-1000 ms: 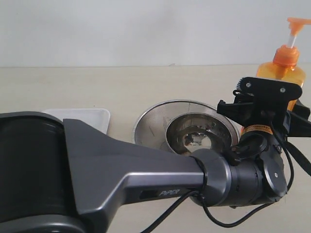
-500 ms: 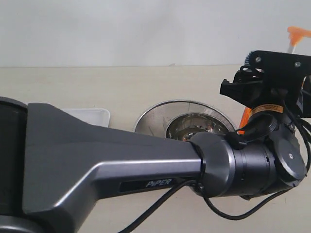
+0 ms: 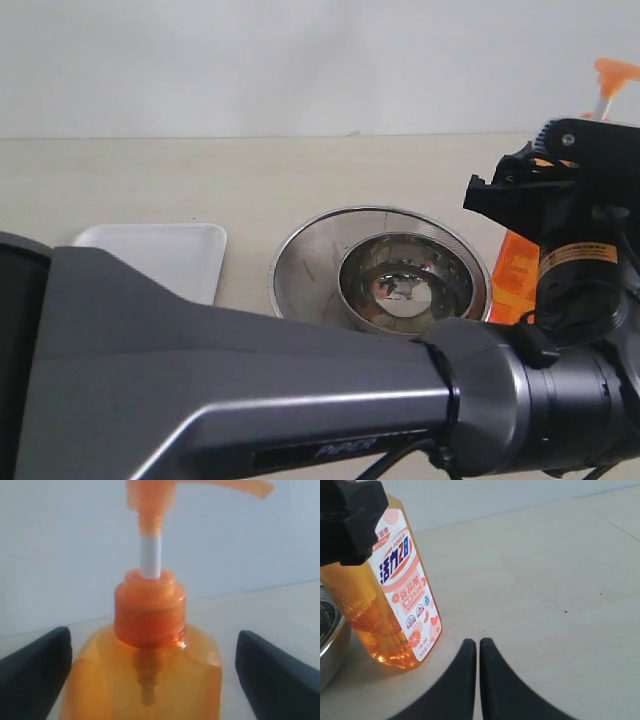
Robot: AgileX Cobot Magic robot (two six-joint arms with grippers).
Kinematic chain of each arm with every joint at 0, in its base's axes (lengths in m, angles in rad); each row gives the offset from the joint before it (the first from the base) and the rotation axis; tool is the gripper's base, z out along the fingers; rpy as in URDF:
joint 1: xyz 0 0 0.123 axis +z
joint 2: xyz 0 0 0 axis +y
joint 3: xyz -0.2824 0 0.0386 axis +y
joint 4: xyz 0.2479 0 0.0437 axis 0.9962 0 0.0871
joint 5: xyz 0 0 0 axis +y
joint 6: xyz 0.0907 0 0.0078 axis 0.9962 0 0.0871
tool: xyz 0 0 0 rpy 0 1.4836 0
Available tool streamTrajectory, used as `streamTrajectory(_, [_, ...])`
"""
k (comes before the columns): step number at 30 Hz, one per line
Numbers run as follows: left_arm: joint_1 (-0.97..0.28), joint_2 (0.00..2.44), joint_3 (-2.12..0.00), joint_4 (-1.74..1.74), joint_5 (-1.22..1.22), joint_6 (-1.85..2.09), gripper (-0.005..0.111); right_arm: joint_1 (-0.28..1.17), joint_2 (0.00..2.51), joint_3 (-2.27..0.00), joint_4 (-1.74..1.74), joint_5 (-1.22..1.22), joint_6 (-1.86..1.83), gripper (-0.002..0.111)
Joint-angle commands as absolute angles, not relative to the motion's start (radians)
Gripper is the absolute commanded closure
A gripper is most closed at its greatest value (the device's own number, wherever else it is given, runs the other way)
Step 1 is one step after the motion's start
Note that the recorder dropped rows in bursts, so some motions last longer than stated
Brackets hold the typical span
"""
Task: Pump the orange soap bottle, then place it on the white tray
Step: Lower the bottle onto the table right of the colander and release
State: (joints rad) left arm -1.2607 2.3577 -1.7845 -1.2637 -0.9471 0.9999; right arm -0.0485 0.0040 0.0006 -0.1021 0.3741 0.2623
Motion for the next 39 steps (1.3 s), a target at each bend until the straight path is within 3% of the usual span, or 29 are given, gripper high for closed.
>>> streamTrajectory(1, [-1.268, 2.329, -1.791, -1.303, -0.950, 1.012, 0.025, -0.050, 0.000, 0.000, -0.104, 0.366, 0.257, 0.108])
streamTrajectory(17, [-1.372, 2.264, -1.718, -1.396, -1.140, 1.150, 0.025, -0.050, 0.000, 0.000, -0.104, 0.368, 0.257, 0.108])
streamTrajectory(21, [-1.419, 2.227, -1.650, -1.391, -1.195, 1.130, 0.031, -0.050, 0.000, 0.000, -0.104, 0.368, 0.257, 0.108])
streamTrajectory(30, [-1.490, 2.079, -1.441, -1.430, -1.221, 1.104, 0.057, -0.050, 0.000, 0.000, -0.104, 0.368, 0.257, 0.108])
streamTrajectory(39, [-1.500, 1.877, -1.083, -1.481, -1.221, 0.921, 0.057, -0.050, 0.000, 0.000, -0.104, 0.368, 0.257, 0.108])
